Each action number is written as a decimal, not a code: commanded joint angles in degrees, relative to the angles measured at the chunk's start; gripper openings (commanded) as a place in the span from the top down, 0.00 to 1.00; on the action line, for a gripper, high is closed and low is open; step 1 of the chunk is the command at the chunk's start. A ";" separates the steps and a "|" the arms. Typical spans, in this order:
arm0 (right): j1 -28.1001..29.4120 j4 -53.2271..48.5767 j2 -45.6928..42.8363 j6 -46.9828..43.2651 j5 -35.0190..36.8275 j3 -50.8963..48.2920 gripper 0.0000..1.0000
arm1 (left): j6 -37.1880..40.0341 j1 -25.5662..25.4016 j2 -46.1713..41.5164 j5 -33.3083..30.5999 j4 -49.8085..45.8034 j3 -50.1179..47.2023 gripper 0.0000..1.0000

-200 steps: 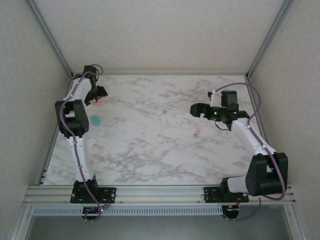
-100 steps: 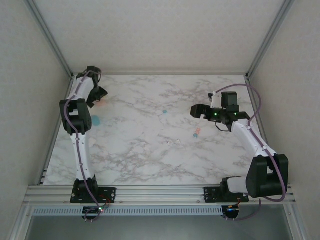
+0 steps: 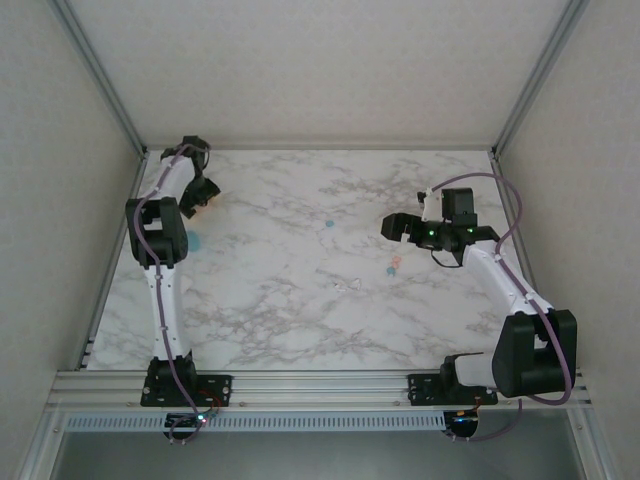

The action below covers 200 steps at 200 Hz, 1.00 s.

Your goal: Insert wireless bluetooth earbuds into charging case

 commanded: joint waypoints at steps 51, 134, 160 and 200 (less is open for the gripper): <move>0.44 0.49 -1.65 0.54 0.79 -1.53 0.01 | -1.22 -0.42 -0.32 0.11 -0.78 -1.44 0.41; 0.43 -0.13 -1.32 1.00 1.41 -1.33 0.01 | 1.67 -1.45 -2.20 -0.94 -1.22 -2.73 0.51; 0.48 0.40 -1.55 1.24 1.73 -1.79 0.01 | 1.99 -2.09 -3.46 -0.86 -0.28 -5.27 0.52; 0.43 0.66 -1.74 1.08 1.26 -2.21 0.01 | 2.71 -2.88 -5.63 -0.68 0.78 -8.70 0.55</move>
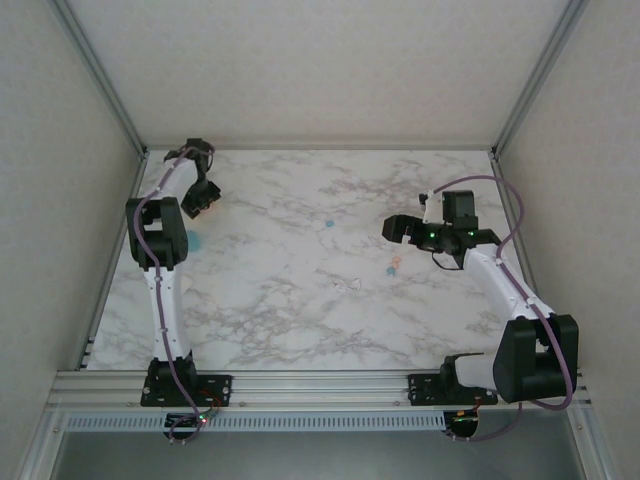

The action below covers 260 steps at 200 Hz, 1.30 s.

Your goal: Insert wireless bluetooth earbuds into charging case

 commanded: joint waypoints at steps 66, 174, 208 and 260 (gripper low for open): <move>0.49 1.10 -0.41 0.39 -0.15 -1.39 0.01 | 1.81 -3.04 -6.38 1.35 0.42 -9.58 0.55; 0.43 1.05 -0.46 0.25 -0.36 -1.52 0.01 | 0.53 -6.60 -9.06 3.07 2.60 -14.43 0.55; 0.48 1.00 -0.39 -0.12 -0.31 -1.46 0.01 | 0.06 -7.35 -10.26 3.04 3.21 -16.24 0.55; 0.49 0.67 0.07 -0.60 -0.35 -0.92 0.01 | -0.14 -7.67 -12.11 2.57 4.28 -19.39 0.54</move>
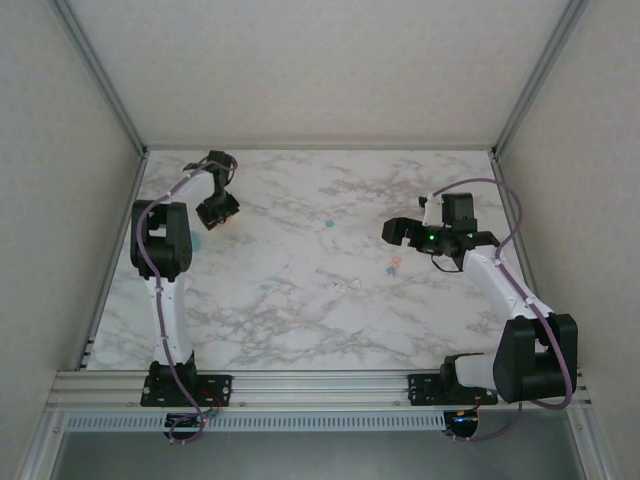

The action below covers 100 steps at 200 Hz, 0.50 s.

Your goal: Insert wireless bluetooth earbuds into charging case

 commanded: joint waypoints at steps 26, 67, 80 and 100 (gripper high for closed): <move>0.44 -0.01 0.61 -0.79 -0.40 0.61 0.01 | -0.57 -0.97 -1.89 1.15 -2.95 -1.26 0.50; 0.46 -0.10 0.85 -0.66 -0.45 1.14 0.01 | -0.20 -0.83 -1.40 1.40 -3.46 0.53 0.39; 0.46 -0.27 0.86 -0.64 -0.45 1.29 0.01 | -0.04 -0.73 -1.40 1.49 -3.63 0.96 0.34; 0.43 -0.45 0.88 -0.63 -0.34 1.34 0.01 | 0.41 -0.53 -1.27 1.41 -4.10 1.74 0.29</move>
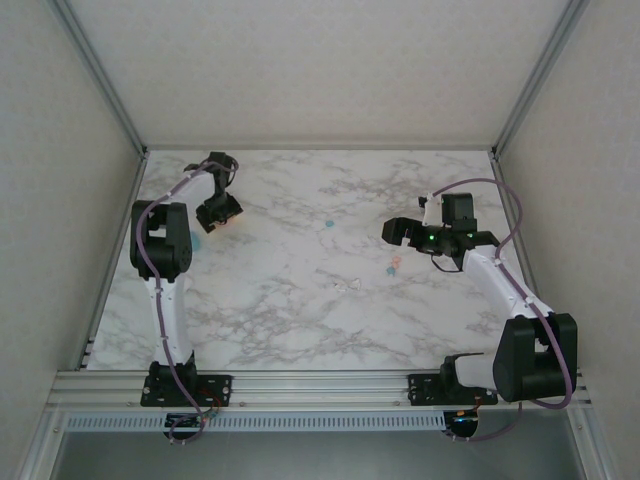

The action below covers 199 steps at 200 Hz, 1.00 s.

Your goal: Insert wireless bluetooth earbuds into charging case

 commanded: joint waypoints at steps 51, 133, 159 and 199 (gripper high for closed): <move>0.44 -1.00 -0.74 -0.88 0.37 0.86 0.01 | 0.61 1.21 -1.38 1.29 -4.13 3.44 0.15; 0.44 -0.25 -0.99 -0.57 0.35 -0.35 0.01 | -1.20 3.25 0.70 4.53 -4.24 6.44 0.21; 0.46 -0.54 -1.65 -0.65 0.89 -0.66 0.01 | -1.55 3.11 0.90 5.74 -3.59 5.54 0.25; 0.45 -0.47 -1.66 -0.56 0.88 -1.19 0.01 | -0.32 2.82 0.36 5.98 -3.84 4.62 0.25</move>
